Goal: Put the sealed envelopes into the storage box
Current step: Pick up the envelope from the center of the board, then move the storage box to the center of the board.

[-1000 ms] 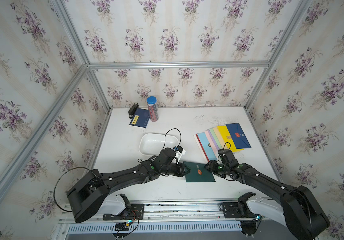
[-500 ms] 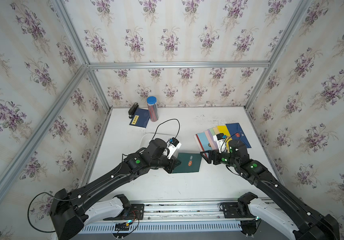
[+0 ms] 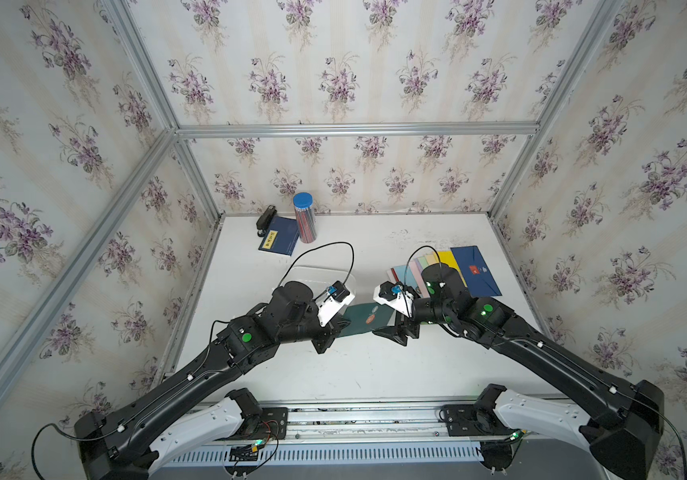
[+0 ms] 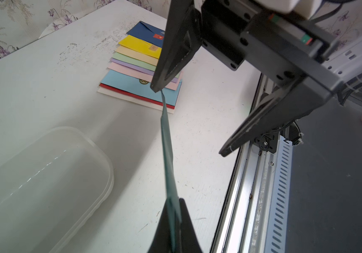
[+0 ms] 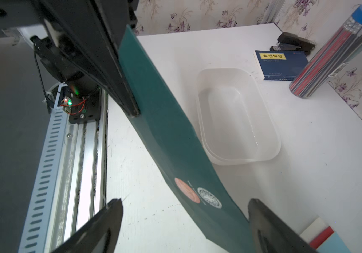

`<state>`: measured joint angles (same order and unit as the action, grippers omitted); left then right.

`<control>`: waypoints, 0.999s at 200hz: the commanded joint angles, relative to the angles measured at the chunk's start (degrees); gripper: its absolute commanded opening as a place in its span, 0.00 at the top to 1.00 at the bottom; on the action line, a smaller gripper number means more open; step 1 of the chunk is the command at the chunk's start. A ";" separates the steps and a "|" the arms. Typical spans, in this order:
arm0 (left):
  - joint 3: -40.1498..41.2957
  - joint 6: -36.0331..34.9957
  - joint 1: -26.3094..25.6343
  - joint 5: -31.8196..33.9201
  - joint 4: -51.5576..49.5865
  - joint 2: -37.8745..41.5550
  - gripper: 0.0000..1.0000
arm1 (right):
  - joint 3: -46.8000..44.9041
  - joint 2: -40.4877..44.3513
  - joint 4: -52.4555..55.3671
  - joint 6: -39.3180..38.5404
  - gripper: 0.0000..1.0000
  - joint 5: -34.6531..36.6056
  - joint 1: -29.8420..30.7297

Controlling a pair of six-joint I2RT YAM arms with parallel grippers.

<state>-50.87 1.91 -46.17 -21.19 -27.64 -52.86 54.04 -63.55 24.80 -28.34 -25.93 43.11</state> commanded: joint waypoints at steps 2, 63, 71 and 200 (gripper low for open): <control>-0.24 -1.45 0.03 -2.73 -0.31 0.29 1.00 | 1.12 -1.63 1.49 -6.03 0.15 0.99 0.64; -1.31 -0.37 0.03 -1.55 -2.65 0.96 1.00 | 4.28 -6.09 3.30 -6.98 0.96 -1.84 2.04; -1.33 0.33 0.03 -0.45 -2.96 1.25 1.00 | 5.08 -6.67 3.79 -7.16 1.00 -1.74 2.08; -3.34 29.20 5.66 52.50 -32.17 12.44 0.00 | 48.87 -38.76 22.21 -5.42 1.00 11.16 2.50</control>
<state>-55.94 28.01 -40.73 24.62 -59.24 -44.47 94.32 -96.09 40.34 -35.94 -16.14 45.36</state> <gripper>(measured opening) 0.997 0.065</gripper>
